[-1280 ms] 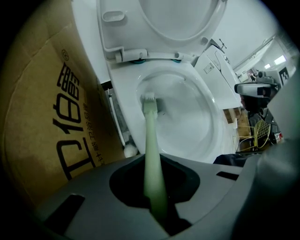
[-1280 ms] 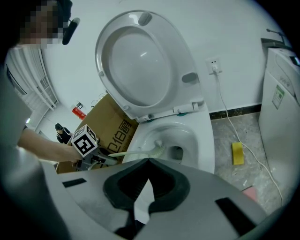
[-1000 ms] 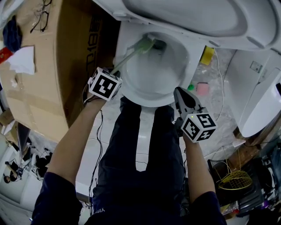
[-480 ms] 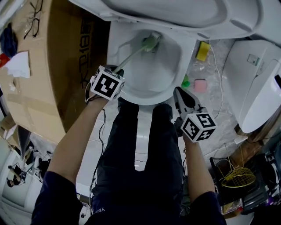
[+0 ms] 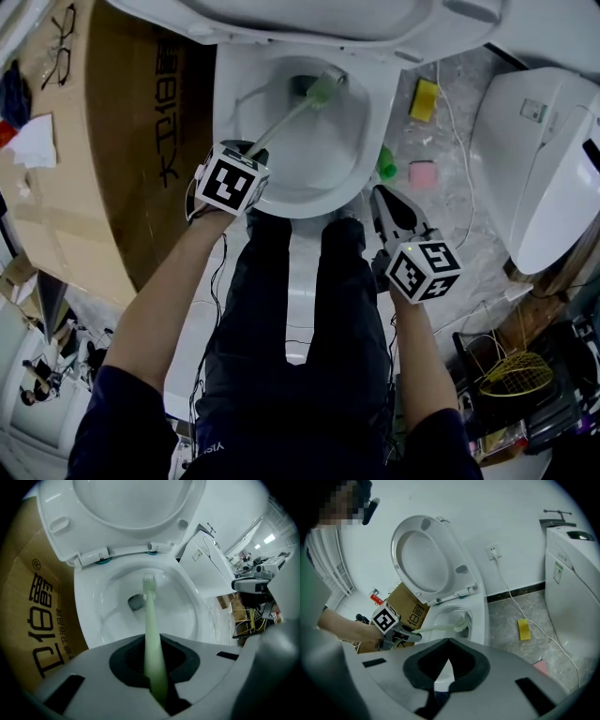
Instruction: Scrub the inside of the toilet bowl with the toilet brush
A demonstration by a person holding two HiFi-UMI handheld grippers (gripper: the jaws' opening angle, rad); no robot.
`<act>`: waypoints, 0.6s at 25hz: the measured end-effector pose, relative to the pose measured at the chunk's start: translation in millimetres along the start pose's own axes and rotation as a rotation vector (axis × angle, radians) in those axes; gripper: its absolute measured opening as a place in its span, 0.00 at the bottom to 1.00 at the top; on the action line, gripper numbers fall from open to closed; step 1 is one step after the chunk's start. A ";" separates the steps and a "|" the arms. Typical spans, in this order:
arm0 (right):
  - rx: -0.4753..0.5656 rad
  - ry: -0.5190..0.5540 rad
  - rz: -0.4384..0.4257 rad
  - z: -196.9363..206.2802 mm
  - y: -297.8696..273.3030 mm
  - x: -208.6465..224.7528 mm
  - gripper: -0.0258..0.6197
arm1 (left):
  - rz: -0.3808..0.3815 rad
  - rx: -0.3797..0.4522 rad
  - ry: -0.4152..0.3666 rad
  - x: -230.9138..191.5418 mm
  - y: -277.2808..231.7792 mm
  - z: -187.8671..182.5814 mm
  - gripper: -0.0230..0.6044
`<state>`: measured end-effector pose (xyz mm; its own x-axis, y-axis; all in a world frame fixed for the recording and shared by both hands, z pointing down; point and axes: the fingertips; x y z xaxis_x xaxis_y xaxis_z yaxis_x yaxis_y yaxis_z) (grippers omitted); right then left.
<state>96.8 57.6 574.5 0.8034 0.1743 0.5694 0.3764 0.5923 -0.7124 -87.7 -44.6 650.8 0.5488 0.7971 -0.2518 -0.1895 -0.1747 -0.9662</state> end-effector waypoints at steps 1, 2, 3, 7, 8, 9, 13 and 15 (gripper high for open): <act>0.002 -0.001 0.001 1.1 2.3 1.4 0.04 | 0.001 0.005 0.005 2.4 -0.5 -0.3 0.12; 0.005 -0.003 0.001 2.3 4.5 2.8 0.04 | 0.003 0.011 0.009 5.1 -0.7 -0.6 0.12; 0.006 -0.004 0.002 3.6 6.7 4.3 0.04 | 0.006 0.017 0.011 8.4 -0.6 -1.2 0.12; 0.012 -0.006 0.008 9.6 14.9 10.6 0.04 | 0.019 0.036 0.017 24.2 -0.5 -4.0 0.12; 0.012 -0.007 0.009 11.5 16.8 11.5 0.04 | 0.023 0.039 0.021 27.6 -0.8 -3.8 0.12; 0.013 -0.009 0.010 13.3 18.5 12.0 0.04 | 0.028 0.043 0.026 30.7 -1.0 -3.1 0.12; 0.015 -0.009 0.010 20.3 22.9 11.7 0.04 | 0.053 0.063 0.033 43.1 -0.6 1.6 0.12; 0.013 -0.008 0.009 24.8 24.2 11.3 0.04 | 0.071 0.076 0.042 50.3 0.0 4.1 0.12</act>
<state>103.5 93.4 573.8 0.8033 0.1859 0.5659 0.3628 0.6007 -0.7124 -63.4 -2.2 638.4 0.5648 0.7593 -0.3233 -0.2892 -0.1848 -0.9393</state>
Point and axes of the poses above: the fingertips, and each gripper's own axes: y backward along the fingers, x to its right, z out of its underside, and after that the axes turned 1 degree about -x, right-handed
